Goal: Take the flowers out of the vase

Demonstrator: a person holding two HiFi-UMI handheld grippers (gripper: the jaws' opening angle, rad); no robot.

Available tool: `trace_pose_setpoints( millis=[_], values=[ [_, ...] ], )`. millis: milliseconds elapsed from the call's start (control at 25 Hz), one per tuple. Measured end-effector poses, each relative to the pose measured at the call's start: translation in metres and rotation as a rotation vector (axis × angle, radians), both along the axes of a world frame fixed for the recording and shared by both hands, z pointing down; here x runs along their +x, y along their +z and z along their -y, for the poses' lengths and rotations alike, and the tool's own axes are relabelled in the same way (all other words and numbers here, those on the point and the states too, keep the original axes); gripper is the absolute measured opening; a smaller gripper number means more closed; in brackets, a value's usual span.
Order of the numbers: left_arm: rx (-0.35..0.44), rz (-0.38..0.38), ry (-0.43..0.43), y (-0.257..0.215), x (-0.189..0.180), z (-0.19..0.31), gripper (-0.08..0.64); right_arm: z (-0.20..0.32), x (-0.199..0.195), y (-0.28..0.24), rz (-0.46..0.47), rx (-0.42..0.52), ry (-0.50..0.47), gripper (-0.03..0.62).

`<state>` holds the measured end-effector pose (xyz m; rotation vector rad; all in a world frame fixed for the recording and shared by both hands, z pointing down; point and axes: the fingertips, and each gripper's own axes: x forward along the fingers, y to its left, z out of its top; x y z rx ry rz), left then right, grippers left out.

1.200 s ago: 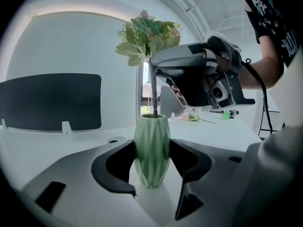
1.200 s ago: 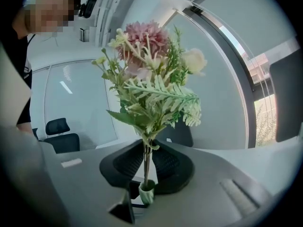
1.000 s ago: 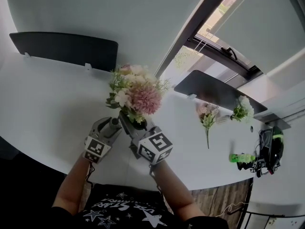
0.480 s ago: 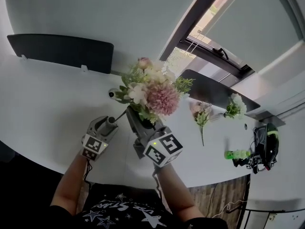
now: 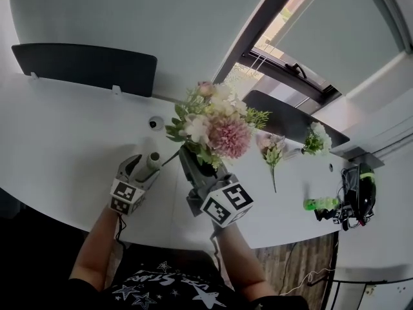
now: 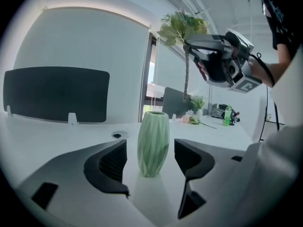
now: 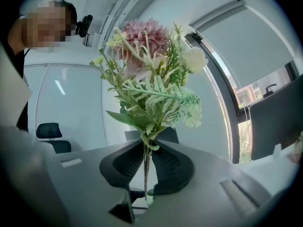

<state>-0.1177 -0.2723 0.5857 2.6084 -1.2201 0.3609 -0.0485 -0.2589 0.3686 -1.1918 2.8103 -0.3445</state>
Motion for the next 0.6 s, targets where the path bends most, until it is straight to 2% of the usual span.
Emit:
trace_pose_setpoints(
  millis=[200, 360, 600],
  values=[
    [0.009, -0.047, -0.045, -0.040, -0.019, -0.004, 0.299, -0.004, 0.003, 0.004, 0.004, -0.058, 0.044, 0.055],
    [-0.017, -0.074, -0.032, -0.071, -0.029, -0.011, 0.298, -0.008, 0.003, 0.005, -0.004, -0.090, 0.051, 0.055],
    [0.063, -0.131, -0.044, -0.122, -0.037, -0.020, 0.285, -0.007, 0.006, 0.006, -0.017, -0.106, 0.026, 0.055]
  ],
)
